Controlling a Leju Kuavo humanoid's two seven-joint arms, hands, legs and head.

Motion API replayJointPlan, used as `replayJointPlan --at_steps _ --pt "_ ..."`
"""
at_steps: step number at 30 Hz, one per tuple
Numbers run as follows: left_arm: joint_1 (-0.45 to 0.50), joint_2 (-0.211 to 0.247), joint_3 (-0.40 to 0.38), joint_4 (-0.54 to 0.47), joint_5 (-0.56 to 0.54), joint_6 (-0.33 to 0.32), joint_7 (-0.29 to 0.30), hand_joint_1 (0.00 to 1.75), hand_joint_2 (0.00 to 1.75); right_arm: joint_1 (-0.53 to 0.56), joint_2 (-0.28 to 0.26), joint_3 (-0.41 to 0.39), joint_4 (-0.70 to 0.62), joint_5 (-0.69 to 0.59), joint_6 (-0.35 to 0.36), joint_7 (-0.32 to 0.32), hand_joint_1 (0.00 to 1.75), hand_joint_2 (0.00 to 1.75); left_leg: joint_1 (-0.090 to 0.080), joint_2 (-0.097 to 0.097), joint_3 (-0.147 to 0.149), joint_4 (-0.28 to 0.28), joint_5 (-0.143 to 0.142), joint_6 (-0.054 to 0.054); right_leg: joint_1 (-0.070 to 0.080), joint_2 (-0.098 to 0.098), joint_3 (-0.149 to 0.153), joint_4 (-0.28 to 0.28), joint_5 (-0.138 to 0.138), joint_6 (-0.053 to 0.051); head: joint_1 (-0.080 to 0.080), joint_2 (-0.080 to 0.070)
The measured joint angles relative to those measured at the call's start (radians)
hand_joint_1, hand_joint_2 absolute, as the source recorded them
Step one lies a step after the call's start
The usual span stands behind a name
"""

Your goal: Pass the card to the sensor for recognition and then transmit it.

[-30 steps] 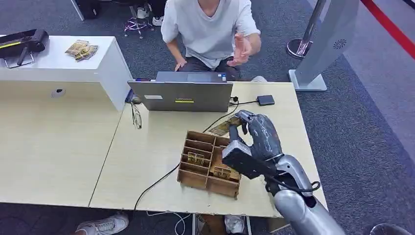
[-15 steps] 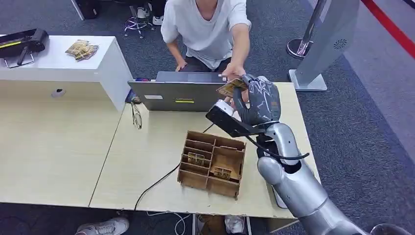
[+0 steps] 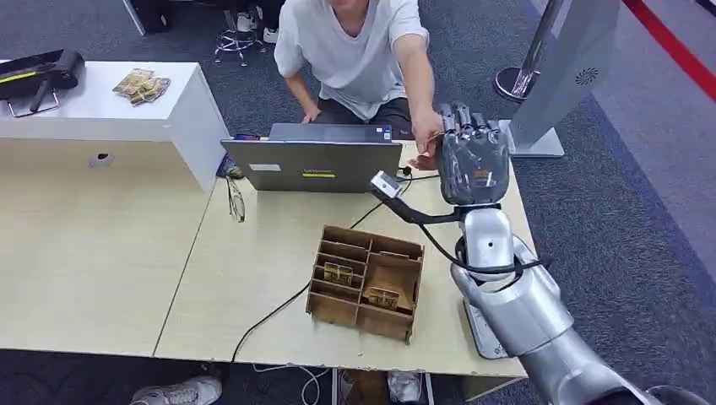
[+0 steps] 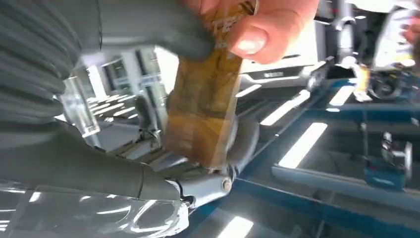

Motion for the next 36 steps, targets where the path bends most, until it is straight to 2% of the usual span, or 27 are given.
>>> replayJointPlan --at_steps 8,20,23,26,29,36 --pt "-0.001 0.000 0.000 0.000 0.006 0.003 0.000 0.00 0.00 -0.008 -0.012 0.034 0.032 0.001 0.020 0.013 0.00 0.00 0.000 0.000 0.000 0.000 0.000 0.000 0.000 0.000 0.000 0.000 0.000 0.000 0.000 0.000" --pt "0.000 0.000 0.000 0.000 0.016 0.006 0.000 0.00 0.00 -0.012 -0.013 0.048 0.023 0.001 0.013 -0.006 0.00 0.00 0.000 0.000 0.000 0.000 0.000 0.000 0.000 0.000 0.000 0.000 0.000 0.000 0.000 0.000" --pt "0.000 0.000 0.000 0.000 0.026 0.010 0.000 0.00 0.00 -0.005 -0.013 0.054 -0.018 0.001 -0.005 -0.026 0.00 0.00 0.000 0.000 0.000 0.000 0.000 0.000 0.000 0.000 0.000 0.000 0.000 0.000 0.000 0.000" --pt "0.008 0.000 0.000 0.000 0.062 0.038 -0.009 0.00 0.00 0.097 -0.013 0.053 -0.171 -0.005 -0.073 -0.097 0.00 0.00 0.000 0.000 0.000 0.000 0.000 0.000 0.000 0.000 0.000 0.000 0.000 0.001 0.000 0.000" --pt "0.015 0.000 0.000 0.000 0.079 0.050 -0.022 0.00 0.00 0.156 -0.012 0.042 -0.245 -0.063 -0.121 -0.149 0.00 0.00 0.000 0.000 -0.001 0.000 -0.001 0.000 0.000 0.000 0.000 0.000 0.000 0.001 0.000 0.000" --pt "0.030 0.000 0.000 0.000 0.106 0.073 -0.036 0.00 0.00 0.297 0.005 0.041 -0.414 -0.274 -0.173 -0.263 0.00 0.00 0.000 0.000 0.000 0.000 -0.001 0.000 0.000 0.000 0.000 -0.001 0.000 0.000 0.000 0.000"
